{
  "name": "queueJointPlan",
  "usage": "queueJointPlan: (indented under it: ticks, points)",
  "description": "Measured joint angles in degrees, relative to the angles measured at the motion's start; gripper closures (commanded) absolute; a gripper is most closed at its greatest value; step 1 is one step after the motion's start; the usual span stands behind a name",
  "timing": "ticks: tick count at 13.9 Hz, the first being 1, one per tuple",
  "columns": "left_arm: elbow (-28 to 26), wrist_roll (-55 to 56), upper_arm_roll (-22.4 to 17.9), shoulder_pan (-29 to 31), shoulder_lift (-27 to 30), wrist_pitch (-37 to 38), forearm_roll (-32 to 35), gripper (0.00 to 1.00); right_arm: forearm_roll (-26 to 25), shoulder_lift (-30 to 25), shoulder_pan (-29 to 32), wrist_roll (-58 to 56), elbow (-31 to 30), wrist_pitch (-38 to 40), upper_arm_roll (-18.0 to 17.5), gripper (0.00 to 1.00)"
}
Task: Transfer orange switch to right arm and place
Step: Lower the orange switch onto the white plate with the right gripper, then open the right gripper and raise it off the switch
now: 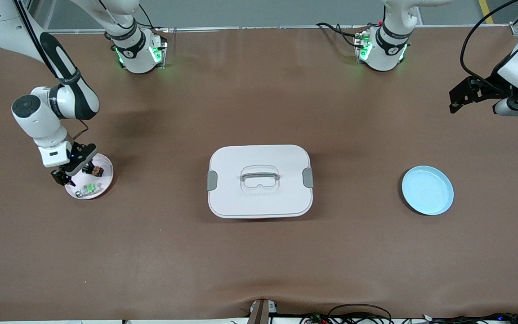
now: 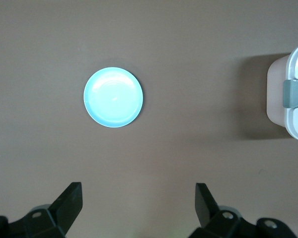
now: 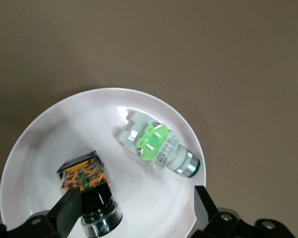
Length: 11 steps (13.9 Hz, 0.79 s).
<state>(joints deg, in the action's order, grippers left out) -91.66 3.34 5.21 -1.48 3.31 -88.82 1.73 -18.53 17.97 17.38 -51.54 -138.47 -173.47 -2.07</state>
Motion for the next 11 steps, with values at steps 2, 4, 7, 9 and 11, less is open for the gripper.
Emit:
queueJointPlan:
  ticks: [2, 4, 7, 9, 11]
  points:
    - [0.02, 0.0, -0.02, 0.03, 0.0, -0.03, 0.0, 0.0, -0.11, -0.1, 0.02, 14.4, 0.19, -0.12, -0.02, 0.0]
    - [0.03, 0.0, -0.08, 0.04, 0.0, -0.04, 0.0, 0.0, -0.24, -0.11, 0.02, 27.49, 0.57, -0.22, -0.05, 0.0]
    - [0.04, 0.0, -0.18, 0.08, 0.0, -0.06, 0.0, 0.0, -0.3, -0.12, 0.02, 39.87, 1.43, -0.24, -0.23, 0.0]
    - [0.04, 0.0, -0.18, 0.07, 0.0, -0.06, 0.0, 0.0, -0.3, -0.13, 0.02, 42.21, 1.99, -0.28, -0.33, 0.0]
    - [0.04, 0.0, -0.18, 0.04, 0.0, -0.06, 0.0, 0.0, -0.3, -0.13, 0.02, 42.63, 2.86, -0.28, -0.45, 0.0]
